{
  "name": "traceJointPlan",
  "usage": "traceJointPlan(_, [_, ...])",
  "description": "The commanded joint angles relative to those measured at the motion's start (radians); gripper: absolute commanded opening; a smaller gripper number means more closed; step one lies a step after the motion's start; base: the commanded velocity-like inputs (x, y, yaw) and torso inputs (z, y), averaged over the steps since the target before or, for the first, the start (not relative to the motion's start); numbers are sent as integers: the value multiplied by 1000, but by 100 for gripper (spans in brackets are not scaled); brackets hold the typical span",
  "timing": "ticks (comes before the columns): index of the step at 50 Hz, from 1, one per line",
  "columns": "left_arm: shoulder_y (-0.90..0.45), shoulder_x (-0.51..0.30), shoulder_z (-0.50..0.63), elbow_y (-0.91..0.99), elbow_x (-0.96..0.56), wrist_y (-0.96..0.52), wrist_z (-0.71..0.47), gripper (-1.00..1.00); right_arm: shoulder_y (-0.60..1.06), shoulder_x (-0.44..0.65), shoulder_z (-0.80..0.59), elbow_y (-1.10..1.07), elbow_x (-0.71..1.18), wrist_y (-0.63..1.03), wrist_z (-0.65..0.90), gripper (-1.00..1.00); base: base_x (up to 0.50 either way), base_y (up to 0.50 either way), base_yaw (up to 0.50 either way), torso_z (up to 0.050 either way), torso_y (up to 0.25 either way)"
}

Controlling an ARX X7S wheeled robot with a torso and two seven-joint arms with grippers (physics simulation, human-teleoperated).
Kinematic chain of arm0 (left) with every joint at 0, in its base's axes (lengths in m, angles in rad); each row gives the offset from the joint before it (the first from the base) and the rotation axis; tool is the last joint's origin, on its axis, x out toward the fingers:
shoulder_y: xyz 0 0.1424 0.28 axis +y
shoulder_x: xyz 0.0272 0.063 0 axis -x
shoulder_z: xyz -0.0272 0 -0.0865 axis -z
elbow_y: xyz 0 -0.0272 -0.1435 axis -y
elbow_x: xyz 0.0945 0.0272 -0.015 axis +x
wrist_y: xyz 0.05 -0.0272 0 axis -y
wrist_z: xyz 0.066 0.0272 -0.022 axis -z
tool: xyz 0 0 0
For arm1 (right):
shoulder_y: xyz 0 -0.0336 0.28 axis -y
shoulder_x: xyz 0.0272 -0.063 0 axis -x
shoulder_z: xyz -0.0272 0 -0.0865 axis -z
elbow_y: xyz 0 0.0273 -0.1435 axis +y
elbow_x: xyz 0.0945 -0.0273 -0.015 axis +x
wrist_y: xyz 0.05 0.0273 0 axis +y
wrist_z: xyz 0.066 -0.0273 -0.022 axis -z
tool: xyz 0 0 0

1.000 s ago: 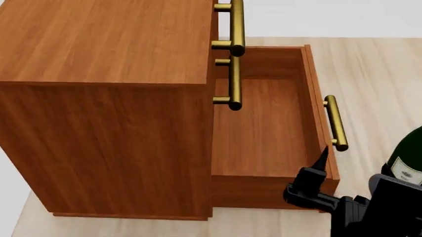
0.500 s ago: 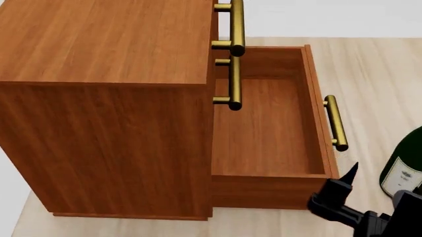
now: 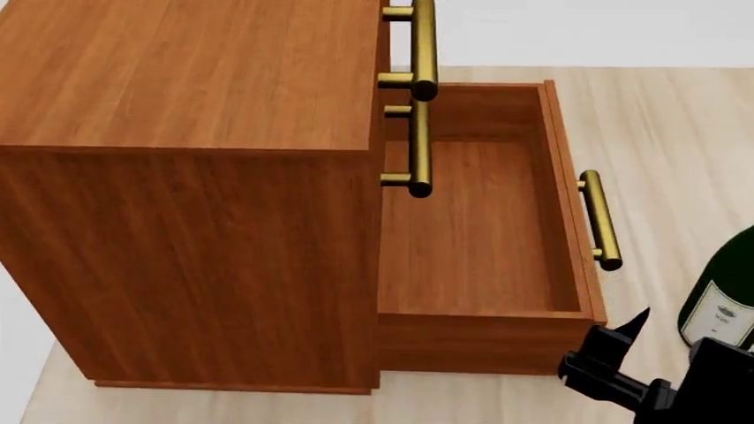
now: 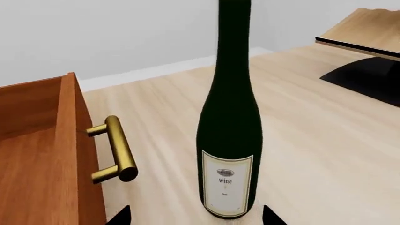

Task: Close the bottom drawer of the cabinet and open the top drawer.

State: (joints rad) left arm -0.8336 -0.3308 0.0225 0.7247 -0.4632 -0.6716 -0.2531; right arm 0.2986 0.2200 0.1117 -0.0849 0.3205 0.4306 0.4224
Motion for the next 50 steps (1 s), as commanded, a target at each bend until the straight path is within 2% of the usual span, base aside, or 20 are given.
traceJointPlan(1, [6,-4,-1,-3,-2,7,-3,100,42,-2,-20,112,-24,-28,1,100,0,0,0,0,0])
traceJointPlan(32, [13,-16,-2,-5,-11,21,-11,100,103,-7,-48,297,-38,-84,-12,100,0,0,0,0,0])
traceJointPlan(50, [11,-21,8,-6,-11,25,-17,100,133,8,-92,357,-20,-82,-88,100,0,0,0,0,0])
